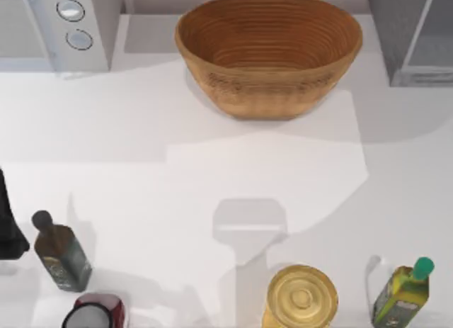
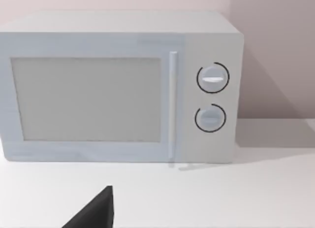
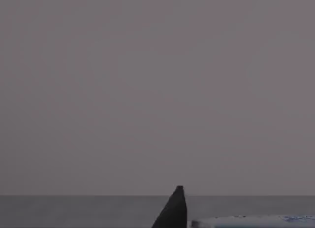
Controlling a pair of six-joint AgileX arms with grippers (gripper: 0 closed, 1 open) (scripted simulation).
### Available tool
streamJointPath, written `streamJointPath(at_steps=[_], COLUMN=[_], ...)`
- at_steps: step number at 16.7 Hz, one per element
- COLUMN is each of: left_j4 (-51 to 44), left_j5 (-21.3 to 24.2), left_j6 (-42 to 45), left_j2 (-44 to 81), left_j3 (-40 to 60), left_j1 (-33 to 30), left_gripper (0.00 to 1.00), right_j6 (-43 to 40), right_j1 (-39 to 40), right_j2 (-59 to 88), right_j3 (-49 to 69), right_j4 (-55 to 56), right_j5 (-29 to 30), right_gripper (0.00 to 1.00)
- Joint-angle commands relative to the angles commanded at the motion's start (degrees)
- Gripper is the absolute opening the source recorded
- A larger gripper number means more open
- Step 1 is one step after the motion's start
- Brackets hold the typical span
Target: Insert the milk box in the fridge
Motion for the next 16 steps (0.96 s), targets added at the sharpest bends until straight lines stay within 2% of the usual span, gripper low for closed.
streamJointPath(at_steps=[10,16], left_j4=[0.0,0.0], left_j5=[0.0,0.0], left_j6=[0.0,0.0], left_j2=[0.0,0.0], left_j3=[0.0,0.0], left_j1=[0.0,0.0], left_gripper=[1.00,1.00], right_j6=[0.0,0.0], right_j1=[0.0,0.0], right_j2=[0.0,0.0], right_j3=[0.0,0.0], right_j4=[0.0,0.0], right_j5=[0.0,0.0], right_gripper=[0.98,1.00])
